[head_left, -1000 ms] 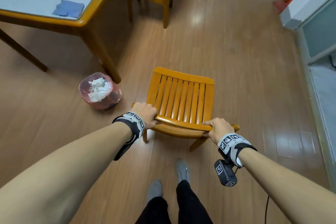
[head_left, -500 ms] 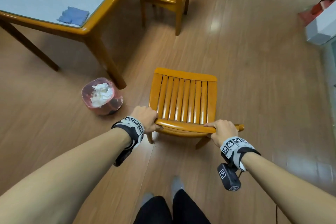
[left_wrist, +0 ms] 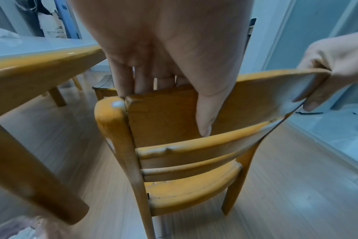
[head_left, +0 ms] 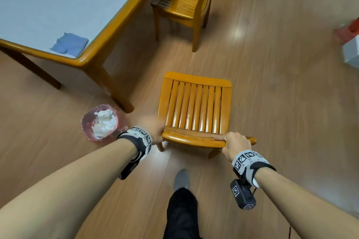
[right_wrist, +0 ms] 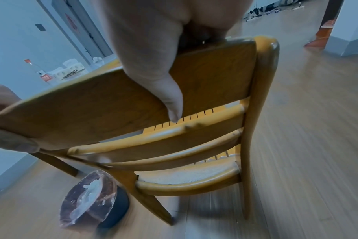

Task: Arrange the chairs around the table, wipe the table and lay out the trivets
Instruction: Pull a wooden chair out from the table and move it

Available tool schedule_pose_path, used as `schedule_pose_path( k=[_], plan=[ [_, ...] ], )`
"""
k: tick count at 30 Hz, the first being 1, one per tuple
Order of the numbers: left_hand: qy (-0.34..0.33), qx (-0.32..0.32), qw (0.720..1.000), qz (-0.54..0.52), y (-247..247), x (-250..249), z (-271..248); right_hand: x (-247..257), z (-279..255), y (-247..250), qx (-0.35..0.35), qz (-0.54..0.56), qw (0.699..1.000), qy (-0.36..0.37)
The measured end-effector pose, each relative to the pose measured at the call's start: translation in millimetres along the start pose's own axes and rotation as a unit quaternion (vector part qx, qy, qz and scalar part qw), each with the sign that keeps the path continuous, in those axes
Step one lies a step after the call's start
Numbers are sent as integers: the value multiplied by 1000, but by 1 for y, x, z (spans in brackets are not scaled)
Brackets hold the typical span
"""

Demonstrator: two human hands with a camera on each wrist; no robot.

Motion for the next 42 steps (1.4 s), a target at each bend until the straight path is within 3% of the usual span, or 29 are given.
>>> schedule_pose_path(
  k=[7,14,26,30,42],
  plan=[
    [-32,-9,999,10,19,-11,43,-19,61,20,8,-32,999,30],
    [-20,8,1000,-17,13,-48,66,-57,101,20,17,-66,995,79],
    [105,-4,992,-74,29,-138,84,-139,178,34,-9,-71,974,215],
    [137,-8,985,-103,31,-154,96,-140,209,52,-32,-103,953,284],
    [129,-22,980,-151,88,-164,180,-146,328,128,-57,-136,946,290]
  ],
)
Point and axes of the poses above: each hand's wrist, its own z-axis towards the middle knuckle, its own y-axis out of the back of the hand, x = y × z, the point moved 8 cm from there along z, towards the middle knuckle, and after that the axes turned 9 degrees about -z, right-handed, at the moved point
